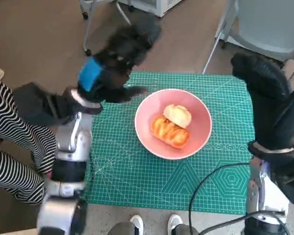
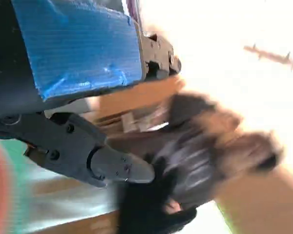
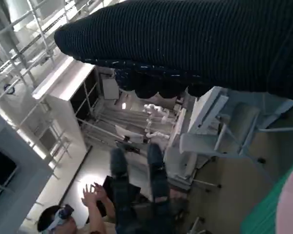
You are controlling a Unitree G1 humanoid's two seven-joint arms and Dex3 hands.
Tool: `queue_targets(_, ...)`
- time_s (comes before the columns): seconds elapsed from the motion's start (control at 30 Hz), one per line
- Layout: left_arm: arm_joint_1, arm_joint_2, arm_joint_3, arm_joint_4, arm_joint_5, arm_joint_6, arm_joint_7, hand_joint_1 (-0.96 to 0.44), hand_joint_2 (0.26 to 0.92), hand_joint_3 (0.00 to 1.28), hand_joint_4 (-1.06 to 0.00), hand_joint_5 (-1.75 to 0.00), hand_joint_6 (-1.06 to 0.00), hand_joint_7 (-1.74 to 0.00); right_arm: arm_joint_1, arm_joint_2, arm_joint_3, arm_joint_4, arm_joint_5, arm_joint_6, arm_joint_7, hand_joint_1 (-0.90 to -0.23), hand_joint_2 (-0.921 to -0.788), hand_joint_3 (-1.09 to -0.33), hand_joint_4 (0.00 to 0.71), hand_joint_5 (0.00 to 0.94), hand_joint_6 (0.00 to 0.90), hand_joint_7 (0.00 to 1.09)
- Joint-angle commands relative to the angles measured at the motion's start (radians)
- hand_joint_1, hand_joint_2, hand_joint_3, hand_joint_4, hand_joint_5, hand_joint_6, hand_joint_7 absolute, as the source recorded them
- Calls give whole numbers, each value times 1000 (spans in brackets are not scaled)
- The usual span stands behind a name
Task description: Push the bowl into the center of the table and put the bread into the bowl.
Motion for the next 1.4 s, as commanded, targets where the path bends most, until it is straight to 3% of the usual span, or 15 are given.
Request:
queue_targets(0.03,45,-13,12,-54,-6,7,19,-683,921,320,-50,-59,-2,-517,-8,-4,4,1,-13,22,-11,-719,-921,-698,240,7,132,572)
queue_targets(0.23,74,-14,-3,-59,45,-62,12,-714,921,341,-68,-78,1,-546,-22,-3,15,-1,-23,29,-16,-719,-921,-695,242,7,139,576)
queue_targets(0.9,103,-5,-35,-112,107,-42,58,-750,921,416,-6,-90,1,-386,-40,-17,12,3,-48,31,-10,-735,-921,-695,238,3,135,568)
queue_targets(1.4,105,-9,-36,-95,155,-103,81,-752,921,449,1,-108,1,-379,-44,-26,14,1,-67,43,-22,-744,-921,-694,240,3,136,568)
